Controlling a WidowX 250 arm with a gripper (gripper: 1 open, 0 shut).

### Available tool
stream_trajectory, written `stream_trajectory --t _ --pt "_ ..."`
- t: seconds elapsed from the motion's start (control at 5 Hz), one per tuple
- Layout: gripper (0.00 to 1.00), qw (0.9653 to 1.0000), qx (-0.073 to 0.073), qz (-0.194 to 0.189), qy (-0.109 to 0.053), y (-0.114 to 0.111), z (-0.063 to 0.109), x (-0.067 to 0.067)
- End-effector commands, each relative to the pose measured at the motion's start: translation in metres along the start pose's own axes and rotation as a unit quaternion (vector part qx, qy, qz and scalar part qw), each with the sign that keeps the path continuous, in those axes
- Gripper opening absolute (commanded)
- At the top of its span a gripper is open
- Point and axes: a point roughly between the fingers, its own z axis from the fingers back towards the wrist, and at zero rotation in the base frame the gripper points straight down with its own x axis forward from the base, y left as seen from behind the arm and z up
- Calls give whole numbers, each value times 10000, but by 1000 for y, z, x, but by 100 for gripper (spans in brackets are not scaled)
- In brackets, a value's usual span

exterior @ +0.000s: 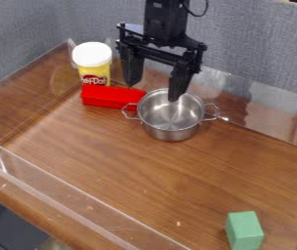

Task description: Put green object to the left side of the table

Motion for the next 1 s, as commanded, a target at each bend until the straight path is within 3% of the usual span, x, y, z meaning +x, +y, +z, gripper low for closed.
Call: stream_trajectory --t 0.0,0.2,0.4,0.6,0.8 --pt "100 9998 -13 -166 89 -4 -8 -1" --pt "100 9977 -35 -651 160 -18 -16 -6" --pt "100 9878 -35 -1552 120 -49 -18 -14" --pt "100 9686 29 -2484 73 -85 -21 -26" --pt "100 9466 137 -3221 81 -122 -28 -36"
